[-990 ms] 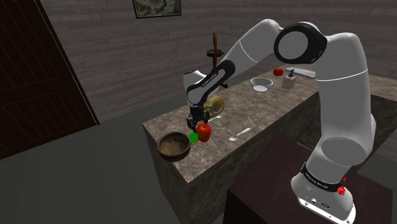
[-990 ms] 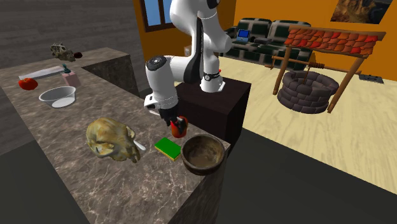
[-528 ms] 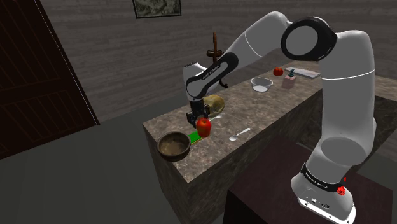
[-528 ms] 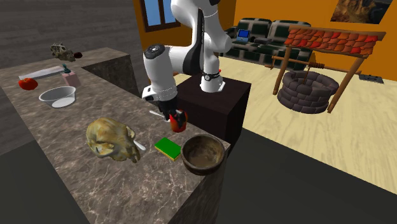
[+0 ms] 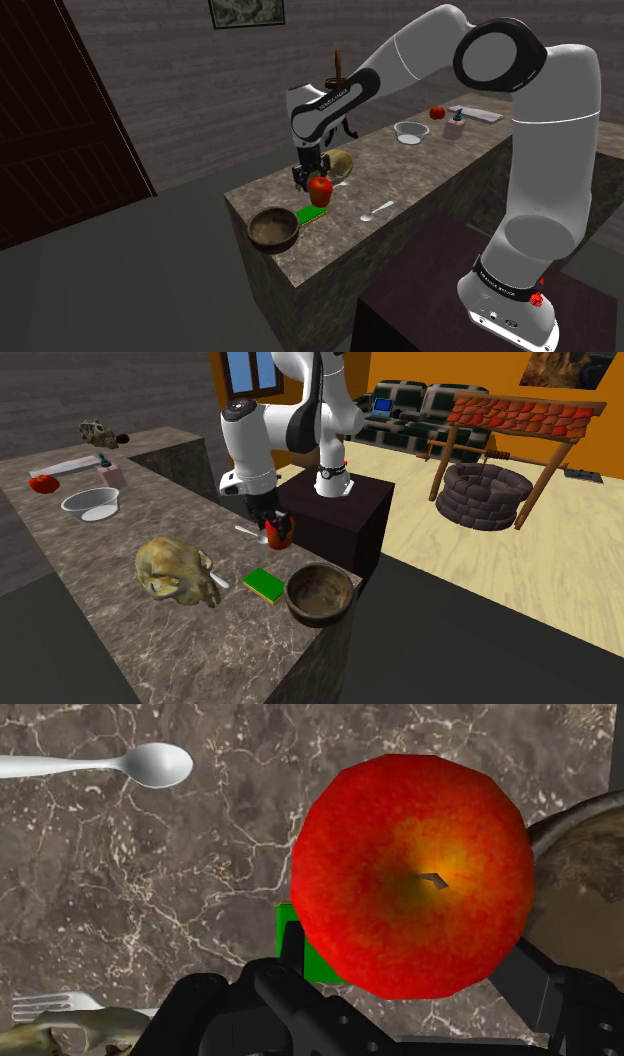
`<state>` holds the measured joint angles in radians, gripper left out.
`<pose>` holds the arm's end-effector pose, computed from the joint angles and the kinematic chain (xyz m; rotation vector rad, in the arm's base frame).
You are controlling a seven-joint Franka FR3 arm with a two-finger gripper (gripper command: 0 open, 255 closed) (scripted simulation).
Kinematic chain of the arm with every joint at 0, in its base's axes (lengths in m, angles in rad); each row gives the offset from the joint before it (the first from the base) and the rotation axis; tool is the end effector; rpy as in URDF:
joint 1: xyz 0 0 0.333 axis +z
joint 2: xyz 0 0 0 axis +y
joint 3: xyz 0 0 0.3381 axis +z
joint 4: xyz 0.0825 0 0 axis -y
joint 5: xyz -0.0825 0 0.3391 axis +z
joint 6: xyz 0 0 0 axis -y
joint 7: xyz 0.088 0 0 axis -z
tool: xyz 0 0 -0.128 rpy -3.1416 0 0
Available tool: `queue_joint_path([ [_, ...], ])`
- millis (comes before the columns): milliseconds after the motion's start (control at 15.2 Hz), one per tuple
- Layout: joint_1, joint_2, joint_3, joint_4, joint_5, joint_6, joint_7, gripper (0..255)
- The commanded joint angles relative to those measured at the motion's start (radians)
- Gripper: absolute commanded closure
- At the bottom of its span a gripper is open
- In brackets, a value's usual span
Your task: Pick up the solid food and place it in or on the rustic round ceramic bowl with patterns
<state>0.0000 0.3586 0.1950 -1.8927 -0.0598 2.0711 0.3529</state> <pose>0.5663 0.1005 0.3331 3.0953 -0.2028 -0.2663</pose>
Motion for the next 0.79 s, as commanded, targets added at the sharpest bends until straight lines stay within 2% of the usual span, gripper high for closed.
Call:
queue_joint_path([
  [0, -0.001, -0.015, 0.002, 0.008, 0.004, -0.023, -0.002, 255],
  [462, -0.004, -0.058, 0.005, 0.040, 0.013, -0.097, -0.007, 255],
  [726, 0.054, 0.026, 0.028, 0.173, 0.003, -0.148, 0.071, 255],
])
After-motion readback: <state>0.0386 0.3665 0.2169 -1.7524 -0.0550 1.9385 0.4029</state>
